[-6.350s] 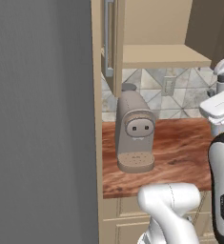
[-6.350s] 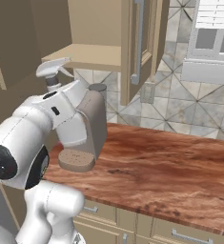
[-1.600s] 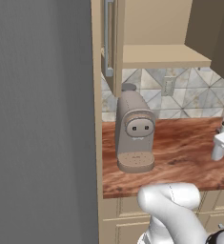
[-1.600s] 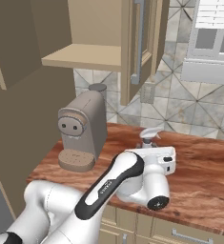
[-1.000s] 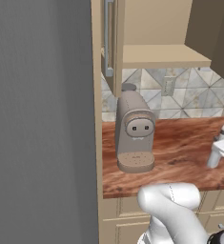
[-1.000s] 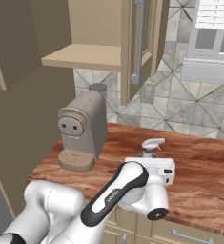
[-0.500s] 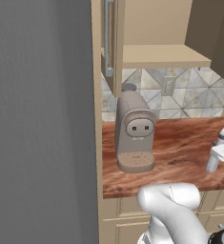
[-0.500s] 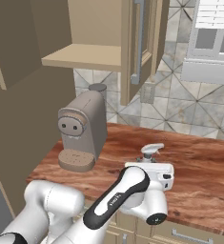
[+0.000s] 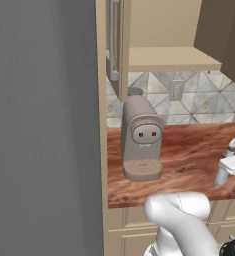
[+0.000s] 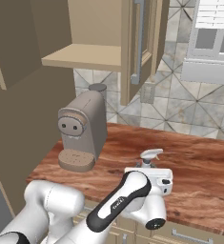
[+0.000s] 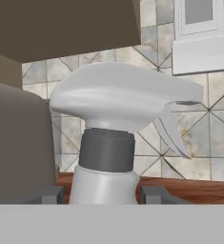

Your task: Move the cutting board and knife to the sink. Then move spray from the cabinet to the counter.

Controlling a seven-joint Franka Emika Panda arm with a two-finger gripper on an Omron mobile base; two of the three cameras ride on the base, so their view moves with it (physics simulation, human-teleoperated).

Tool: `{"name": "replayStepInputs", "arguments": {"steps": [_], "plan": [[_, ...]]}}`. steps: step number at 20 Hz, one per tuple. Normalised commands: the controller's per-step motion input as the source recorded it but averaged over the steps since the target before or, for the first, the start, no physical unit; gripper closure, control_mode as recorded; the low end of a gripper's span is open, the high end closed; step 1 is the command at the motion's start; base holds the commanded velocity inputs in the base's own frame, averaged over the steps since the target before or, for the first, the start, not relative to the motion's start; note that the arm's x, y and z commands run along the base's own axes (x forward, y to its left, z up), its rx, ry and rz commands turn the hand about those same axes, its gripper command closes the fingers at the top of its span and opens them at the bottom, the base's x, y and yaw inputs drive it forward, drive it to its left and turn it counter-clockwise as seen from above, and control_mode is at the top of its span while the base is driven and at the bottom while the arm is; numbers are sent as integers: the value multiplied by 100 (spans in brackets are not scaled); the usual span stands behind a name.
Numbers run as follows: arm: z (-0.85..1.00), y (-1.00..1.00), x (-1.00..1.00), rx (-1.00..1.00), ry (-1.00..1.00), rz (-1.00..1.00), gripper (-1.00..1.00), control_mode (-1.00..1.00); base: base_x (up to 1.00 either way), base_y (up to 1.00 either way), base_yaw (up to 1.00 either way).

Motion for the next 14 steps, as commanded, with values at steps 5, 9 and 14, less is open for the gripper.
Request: {"name": "replayStepInputs", "arguments": {"steps": [5, 9, 14], "plan": [[-31, 0, 4, 0, 1, 0, 100, -100, 0, 0, 0], [-29, 0, 18, 0, 0, 0, 100, -100, 0, 0, 0], [-38, 0, 6, 0, 1, 0, -100, -100, 0, 0, 0]]}}
